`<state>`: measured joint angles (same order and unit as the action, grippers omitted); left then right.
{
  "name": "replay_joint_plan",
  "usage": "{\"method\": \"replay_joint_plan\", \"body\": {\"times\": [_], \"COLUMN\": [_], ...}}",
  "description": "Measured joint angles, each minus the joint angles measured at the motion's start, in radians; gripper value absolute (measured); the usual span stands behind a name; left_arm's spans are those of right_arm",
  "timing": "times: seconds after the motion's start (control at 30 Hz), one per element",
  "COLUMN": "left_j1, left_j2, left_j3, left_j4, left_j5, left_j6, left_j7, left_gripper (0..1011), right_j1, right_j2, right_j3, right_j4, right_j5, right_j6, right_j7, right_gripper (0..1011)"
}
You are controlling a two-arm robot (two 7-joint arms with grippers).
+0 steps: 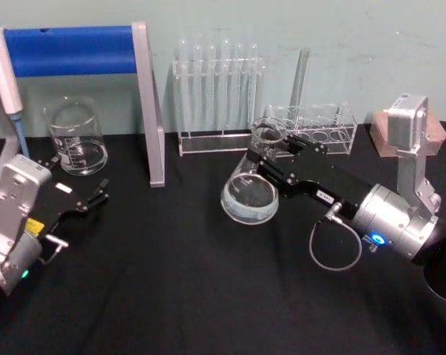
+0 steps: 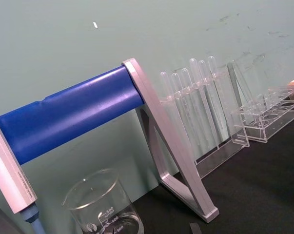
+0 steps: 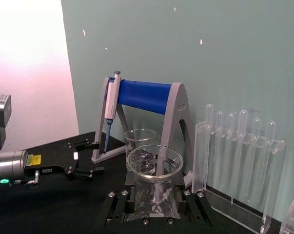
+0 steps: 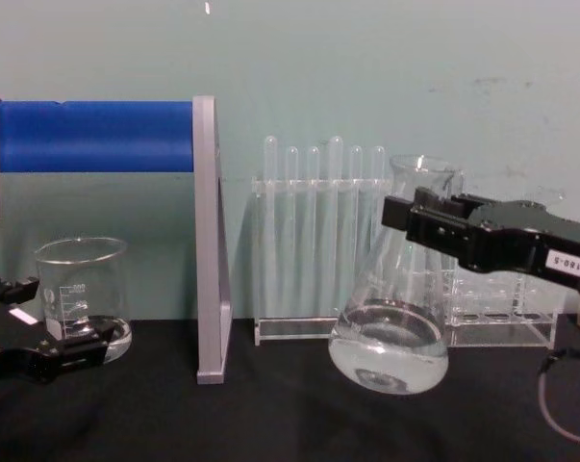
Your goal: Grasp the erlenmeyer flask with one hand, shake it three times, then place it back.
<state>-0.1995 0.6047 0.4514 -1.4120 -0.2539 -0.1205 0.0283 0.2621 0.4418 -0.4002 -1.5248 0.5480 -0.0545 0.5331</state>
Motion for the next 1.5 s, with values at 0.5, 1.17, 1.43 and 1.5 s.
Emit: {"method": "replay_joint_plan", "body": {"times": [0.5,1.17,1.43,1.5], "left_j1": [0.0,0.0,0.0,0.0], "left_j2": [0.0,0.0,0.0,0.0], "left_j3": [0.0,0.0,0.0,0.0], "left_j4": [0.0,0.0,0.0,0.0], "left_j5": [0.0,0.0,0.0,0.0], "left_j6": [0.0,0.0,0.0,0.0], "left_j7": [0.0,0.0,0.0,0.0], "left_gripper": [1001,1001,1001,1001], "right_j1": [0.028,0.072,0.081,0.083], "right_j2": [-0.001,-0.01,-0.016,-0.018], "right_j3": [-0.035,-0.078,-0.084,-0.085], "right_j4": [0.095,0.221,0.25,0.255], "right_j5": [-0.01,-0.044,-0.044,-0.044], "right_j6": [-0.038,-0.07,-0.076,-0.076], "right_j7": [0.061,0.125,0.141,0.144], "right_gripper": [449,449,449,449]}}
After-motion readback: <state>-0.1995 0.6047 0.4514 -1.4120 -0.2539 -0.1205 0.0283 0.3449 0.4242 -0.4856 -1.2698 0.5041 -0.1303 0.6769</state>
